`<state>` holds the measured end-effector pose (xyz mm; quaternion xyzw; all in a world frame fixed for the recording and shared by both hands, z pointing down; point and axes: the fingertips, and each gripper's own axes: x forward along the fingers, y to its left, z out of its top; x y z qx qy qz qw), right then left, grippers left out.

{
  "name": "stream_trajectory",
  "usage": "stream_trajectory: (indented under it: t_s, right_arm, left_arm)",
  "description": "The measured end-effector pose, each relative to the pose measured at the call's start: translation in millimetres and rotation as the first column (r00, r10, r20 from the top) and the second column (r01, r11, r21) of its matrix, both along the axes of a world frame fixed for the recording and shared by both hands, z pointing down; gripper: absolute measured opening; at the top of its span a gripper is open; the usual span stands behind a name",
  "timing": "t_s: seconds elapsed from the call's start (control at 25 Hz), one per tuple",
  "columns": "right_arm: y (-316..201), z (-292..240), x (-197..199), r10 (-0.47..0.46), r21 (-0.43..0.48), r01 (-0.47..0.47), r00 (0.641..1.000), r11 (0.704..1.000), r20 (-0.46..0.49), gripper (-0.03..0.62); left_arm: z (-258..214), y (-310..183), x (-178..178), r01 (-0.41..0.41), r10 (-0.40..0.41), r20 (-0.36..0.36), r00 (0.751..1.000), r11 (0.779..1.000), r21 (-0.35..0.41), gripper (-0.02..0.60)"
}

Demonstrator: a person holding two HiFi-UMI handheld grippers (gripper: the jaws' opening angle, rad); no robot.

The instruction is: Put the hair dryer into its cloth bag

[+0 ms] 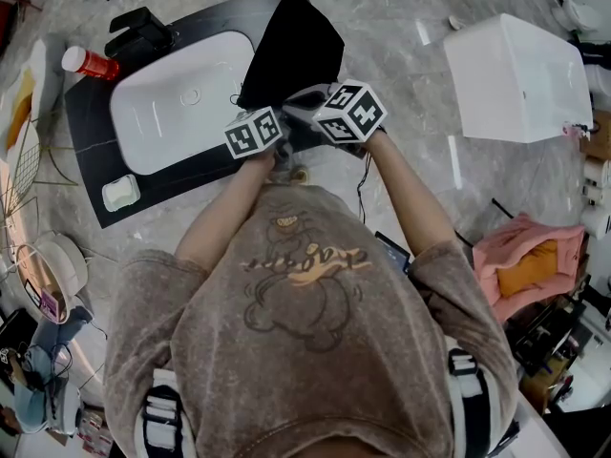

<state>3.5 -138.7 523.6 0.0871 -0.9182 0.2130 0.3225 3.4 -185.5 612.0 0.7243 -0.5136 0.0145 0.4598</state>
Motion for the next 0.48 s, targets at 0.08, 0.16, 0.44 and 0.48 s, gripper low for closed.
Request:
stream_trajectory:
  t_s: [0.08, 0.16, 0.44, 0.48]
  right_arm:
    - [0.9, 1.4, 1.3, 0.001, -0.001, -0.001, 1.0, 1.0, -0.005, 0.011]
    - [1.8, 2.0, 3.5, 0.005, -0.003, -0.005, 1.0, 1.0, -0.008, 0.012]
    - [1.1, 4.7, 6.1, 0.018, -0.002, -0.018, 1.0, 1.0, -0.014, 0.012]
    - [1.2, 4.9, 6.2, 0.02, -0.002, -0.02, 1.0, 1.0, -0.013, 0.011]
  left_arm:
    - [2.8, 0.9, 0.2, -0.006, 0.006, 0.0, 1.0, 1.0, 0.001, 0.212]
    - [3.5, 2.4, 0.5, -0.008, 0.008, -0.003, 1.0, 1.0, 0.004, 0.212]
    - [4.0, -0.2, -1.2, 0.013, -0.014, -0.065, 0.998, 1.0, -0.008, 0.213]
    - [3.5, -0.1, -2.2, 0.02, -0.02, -0.084, 0.996, 1.0, -0.012, 0.213]
